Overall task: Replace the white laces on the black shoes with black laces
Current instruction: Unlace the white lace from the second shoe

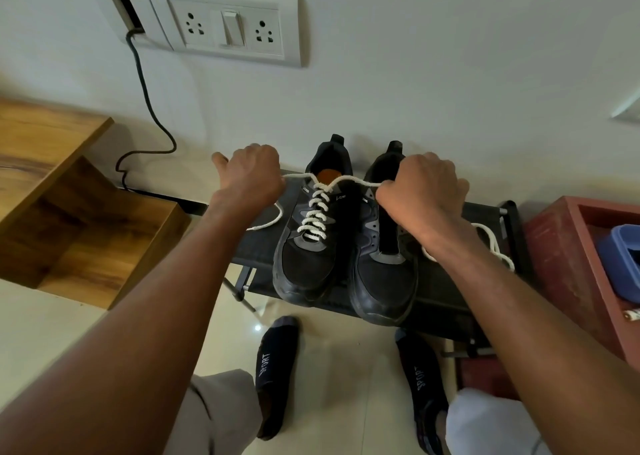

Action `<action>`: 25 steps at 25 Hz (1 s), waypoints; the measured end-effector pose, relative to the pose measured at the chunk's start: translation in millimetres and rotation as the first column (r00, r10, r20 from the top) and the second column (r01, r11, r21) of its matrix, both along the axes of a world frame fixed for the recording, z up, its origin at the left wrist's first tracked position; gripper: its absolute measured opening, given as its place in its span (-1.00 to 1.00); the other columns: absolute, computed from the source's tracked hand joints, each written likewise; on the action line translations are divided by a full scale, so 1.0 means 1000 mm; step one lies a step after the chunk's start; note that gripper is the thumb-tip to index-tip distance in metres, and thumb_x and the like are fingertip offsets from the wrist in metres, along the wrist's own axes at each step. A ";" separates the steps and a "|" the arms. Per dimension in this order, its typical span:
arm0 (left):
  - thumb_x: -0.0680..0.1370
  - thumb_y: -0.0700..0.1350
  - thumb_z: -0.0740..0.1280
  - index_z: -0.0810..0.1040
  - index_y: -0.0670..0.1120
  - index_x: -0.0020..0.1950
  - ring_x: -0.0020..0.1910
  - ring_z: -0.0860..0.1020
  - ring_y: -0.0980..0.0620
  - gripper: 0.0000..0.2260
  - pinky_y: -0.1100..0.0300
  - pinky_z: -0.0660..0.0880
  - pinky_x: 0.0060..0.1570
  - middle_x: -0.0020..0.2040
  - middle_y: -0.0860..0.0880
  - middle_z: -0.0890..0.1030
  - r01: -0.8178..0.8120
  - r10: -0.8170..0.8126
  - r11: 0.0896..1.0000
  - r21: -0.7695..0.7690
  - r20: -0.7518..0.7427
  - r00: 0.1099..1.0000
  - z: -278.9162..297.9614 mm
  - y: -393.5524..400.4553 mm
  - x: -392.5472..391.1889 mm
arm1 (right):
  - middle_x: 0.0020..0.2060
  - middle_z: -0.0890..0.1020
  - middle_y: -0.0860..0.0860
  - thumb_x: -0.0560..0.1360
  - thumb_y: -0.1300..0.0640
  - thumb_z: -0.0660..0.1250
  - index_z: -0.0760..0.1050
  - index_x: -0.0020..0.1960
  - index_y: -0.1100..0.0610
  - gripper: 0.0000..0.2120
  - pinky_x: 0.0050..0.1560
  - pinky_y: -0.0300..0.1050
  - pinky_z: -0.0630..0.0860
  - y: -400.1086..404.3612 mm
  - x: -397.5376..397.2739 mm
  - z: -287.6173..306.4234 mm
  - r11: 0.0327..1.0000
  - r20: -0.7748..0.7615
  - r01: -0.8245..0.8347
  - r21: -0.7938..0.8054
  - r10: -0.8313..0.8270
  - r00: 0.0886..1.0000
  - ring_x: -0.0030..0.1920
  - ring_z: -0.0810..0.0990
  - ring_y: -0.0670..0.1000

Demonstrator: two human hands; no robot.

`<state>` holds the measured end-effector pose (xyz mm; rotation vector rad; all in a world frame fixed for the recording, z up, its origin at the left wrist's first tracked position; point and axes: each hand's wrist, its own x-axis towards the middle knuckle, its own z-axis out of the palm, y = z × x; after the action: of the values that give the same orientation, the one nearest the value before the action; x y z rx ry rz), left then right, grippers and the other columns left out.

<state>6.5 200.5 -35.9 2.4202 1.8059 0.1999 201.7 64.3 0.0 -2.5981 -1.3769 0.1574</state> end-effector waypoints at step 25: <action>0.45 -0.20 0.58 0.76 -0.02 -0.13 -0.22 0.65 0.21 -0.92 0.31 0.48 -0.13 -0.25 0.02 0.73 0.241 0.024 0.917 -0.319 0.646 0.763 -0.004 -0.005 0.006 | -0.08 0.70 -0.02 0.58 0.05 0.47 0.69 0.12 -0.10 -0.86 -0.07 0.05 0.67 0.031 -0.043 -0.035 0.936 -0.126 -0.275 0.217 0.307 0.943 -0.10 0.69 0.06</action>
<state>12.8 195.8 -39.6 1.8459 1.2389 0.5313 158.7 95.4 -34.7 -2.1615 -1.6224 0.2511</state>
